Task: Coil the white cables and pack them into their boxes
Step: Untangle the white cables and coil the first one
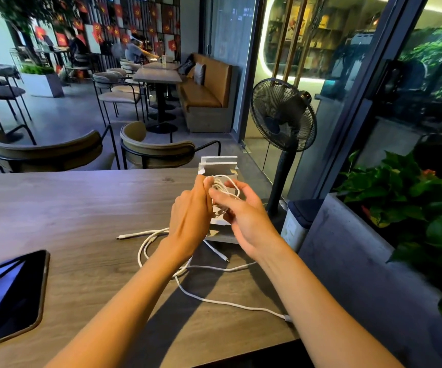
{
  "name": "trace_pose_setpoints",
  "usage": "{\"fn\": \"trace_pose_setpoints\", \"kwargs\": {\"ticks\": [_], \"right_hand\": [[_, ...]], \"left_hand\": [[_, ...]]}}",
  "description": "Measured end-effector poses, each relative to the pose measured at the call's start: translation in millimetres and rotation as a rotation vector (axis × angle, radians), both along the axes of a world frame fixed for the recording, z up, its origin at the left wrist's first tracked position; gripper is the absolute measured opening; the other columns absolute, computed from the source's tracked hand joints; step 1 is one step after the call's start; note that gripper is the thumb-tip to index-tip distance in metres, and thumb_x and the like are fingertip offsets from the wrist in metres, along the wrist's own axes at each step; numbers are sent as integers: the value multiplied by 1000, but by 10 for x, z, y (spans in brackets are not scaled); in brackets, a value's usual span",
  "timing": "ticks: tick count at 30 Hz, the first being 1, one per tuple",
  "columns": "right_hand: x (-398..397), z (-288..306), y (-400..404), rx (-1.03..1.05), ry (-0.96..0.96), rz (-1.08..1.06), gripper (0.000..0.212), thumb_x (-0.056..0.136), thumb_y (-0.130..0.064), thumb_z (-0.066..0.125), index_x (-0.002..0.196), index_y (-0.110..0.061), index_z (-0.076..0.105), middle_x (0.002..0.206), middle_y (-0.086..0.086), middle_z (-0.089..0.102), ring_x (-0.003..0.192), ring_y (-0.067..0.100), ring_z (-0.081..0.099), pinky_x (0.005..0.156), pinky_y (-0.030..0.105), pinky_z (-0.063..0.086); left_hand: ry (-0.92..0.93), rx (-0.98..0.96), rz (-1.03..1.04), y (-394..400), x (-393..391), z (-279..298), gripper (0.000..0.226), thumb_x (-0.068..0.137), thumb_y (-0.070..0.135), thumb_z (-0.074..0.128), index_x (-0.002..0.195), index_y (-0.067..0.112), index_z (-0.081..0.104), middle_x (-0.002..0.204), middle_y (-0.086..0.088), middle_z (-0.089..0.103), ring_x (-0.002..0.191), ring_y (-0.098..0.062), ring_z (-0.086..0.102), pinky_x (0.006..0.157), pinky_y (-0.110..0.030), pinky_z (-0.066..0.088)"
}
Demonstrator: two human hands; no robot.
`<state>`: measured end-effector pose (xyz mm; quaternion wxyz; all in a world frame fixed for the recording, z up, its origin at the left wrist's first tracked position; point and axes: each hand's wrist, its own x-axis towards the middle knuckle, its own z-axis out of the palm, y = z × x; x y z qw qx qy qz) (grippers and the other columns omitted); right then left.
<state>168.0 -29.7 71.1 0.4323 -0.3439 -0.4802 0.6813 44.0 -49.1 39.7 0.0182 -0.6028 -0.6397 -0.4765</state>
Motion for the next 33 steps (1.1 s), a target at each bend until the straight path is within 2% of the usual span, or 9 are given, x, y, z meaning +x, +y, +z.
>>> {"fn": "trace_pose_setpoints", "kwargs": {"ticks": [3,8,10,13,16,20,24,29,33], "right_hand": [[26,12,-2,105,-95,-55,44,84,-4,81,123,-15,62,113,7,76,110,24,72,94,33,57],[114,165,-28,161,-134,135,48,85,-6,80,126,-24,61,108,2,77,100,11,71,79,20,54],[121,174,-36,166,-136,191,51,85,-8,80,127,-30,59,108,3,75,110,18,70,89,29,52],[109,153,-53,137,-58,222,51,84,-16,79,129,-30,58,116,7,74,122,31,65,105,45,50],[92,138,-66,153,-53,117,38,92,-13,74,123,-31,60,121,6,75,115,22,70,100,35,56],[162,120,2,202,-187,-75,51,84,-4,82,124,-25,60,110,3,77,96,15,76,83,25,62],[284,181,12,202,-245,-26,33,80,-1,84,104,-17,70,88,2,80,84,14,76,69,20,59],[309,163,8,215,-331,179,27,85,-6,81,109,-15,72,102,7,80,99,20,76,89,29,61],[316,62,81,549,-583,-82,25,87,-7,79,111,-15,74,93,-1,76,85,8,73,76,14,57]], "left_hand": [[-317,-18,-199,25,7,37,35,112,29,31,97,11,57,73,-4,65,62,-11,61,59,-32,52],[-473,-47,-307,7,-64,104,36,113,32,31,109,15,62,96,-5,72,89,-12,70,76,-31,57],[-509,-52,-332,-5,-85,149,43,112,38,28,116,13,63,102,-7,72,96,-18,71,81,-31,58],[-493,-25,-324,-30,-71,227,42,113,34,26,116,14,62,102,-4,71,94,-13,69,79,-26,55],[-507,-31,-336,-64,-3,264,37,113,34,25,112,17,57,98,-3,68,88,-23,67,72,-35,57],[-525,-56,-358,-105,-11,266,28,112,39,23,115,22,45,101,-6,63,88,-37,63,76,-54,56],[-529,-50,-336,-97,-25,288,27,112,38,23,116,18,41,96,-7,59,77,-30,59,67,-47,53],[-529,-6,-166,4,-21,199,34,111,40,24,113,13,45,91,-10,57,73,-13,55,67,-30,47],[-607,-102,-214,-39,58,176,35,111,41,21,119,15,44,92,-9,56,70,-10,51,60,-23,44]]}}
